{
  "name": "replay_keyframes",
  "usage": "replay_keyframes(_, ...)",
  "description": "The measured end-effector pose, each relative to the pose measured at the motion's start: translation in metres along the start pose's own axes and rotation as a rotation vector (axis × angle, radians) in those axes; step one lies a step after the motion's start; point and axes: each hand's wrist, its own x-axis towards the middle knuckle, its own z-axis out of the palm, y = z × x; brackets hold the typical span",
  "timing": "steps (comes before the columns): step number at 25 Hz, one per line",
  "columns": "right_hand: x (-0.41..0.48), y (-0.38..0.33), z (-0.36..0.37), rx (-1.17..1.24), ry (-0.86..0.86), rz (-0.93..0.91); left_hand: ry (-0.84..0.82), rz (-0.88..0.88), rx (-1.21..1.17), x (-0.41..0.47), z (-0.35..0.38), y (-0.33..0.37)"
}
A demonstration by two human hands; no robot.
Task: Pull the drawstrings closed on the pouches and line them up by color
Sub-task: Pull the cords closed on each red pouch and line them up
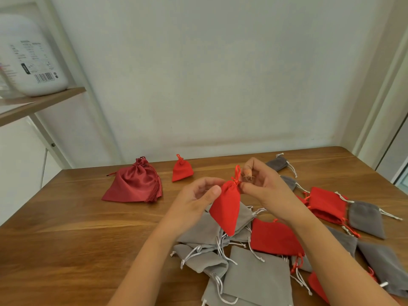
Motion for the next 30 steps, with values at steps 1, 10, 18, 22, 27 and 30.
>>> replay_keyframes(1, 0.0, 0.0, 0.0, 0.012, 0.0, -0.004, -0.015, -0.008, -0.012, 0.0, 0.0, 0.001)
replay_keyframes(10, 0.0, 0.027, -0.002, -0.655, 0.172, 0.145, 0.492, -0.163, 0.097, 0.013, -0.037, -0.01)
replay_keyframes(18, -0.005, 0.051, 0.001, -1.052, -0.078, 0.224, 0.47, -0.344, 0.477, 0.083, -0.088, -0.048)
replay_keyframes(22, -0.005, 0.047, 0.001, -1.051, -0.07, 0.209, 0.381, -0.391, 0.789, 0.094, -0.094, -0.062)
replay_keyframes(27, -0.005, 0.044, -0.001, -1.008, -0.1, 0.224, 0.294, -0.409, 0.956, 0.102, -0.097, -0.067)
replay_keyframes(30, -0.005, 0.033, -0.007, -0.933, -0.033, 0.261, 0.415, -0.398, 0.961, 0.097, -0.093, -0.056)
